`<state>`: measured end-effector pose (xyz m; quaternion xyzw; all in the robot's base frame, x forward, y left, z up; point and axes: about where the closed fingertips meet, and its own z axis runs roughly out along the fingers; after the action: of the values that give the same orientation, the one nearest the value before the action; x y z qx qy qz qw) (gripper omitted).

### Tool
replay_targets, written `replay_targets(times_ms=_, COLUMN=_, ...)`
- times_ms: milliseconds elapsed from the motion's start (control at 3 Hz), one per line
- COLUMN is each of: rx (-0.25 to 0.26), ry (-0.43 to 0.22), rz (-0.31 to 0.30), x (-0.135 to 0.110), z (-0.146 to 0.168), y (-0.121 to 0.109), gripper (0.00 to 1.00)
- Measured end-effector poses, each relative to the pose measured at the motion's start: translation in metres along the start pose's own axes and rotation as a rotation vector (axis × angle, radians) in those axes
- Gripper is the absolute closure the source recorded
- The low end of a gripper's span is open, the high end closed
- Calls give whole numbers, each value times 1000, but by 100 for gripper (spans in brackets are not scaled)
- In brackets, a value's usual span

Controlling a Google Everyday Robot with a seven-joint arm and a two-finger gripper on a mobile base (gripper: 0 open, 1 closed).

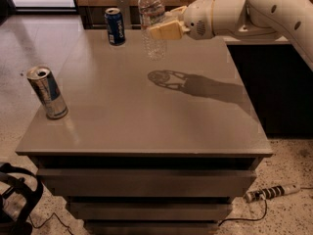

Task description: Move water bottle near pepsi can

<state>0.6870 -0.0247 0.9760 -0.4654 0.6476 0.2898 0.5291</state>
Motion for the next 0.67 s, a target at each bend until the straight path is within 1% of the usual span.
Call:
replay_targets(times_ms=333, rx=25, ry=39, rz=41, x=13, z=0, y=-17, gripper=100)
replay_targets(times_ms=667, rx=83, ry=91, rz=91, x=33, z=-6, y=-48, gripper=100)
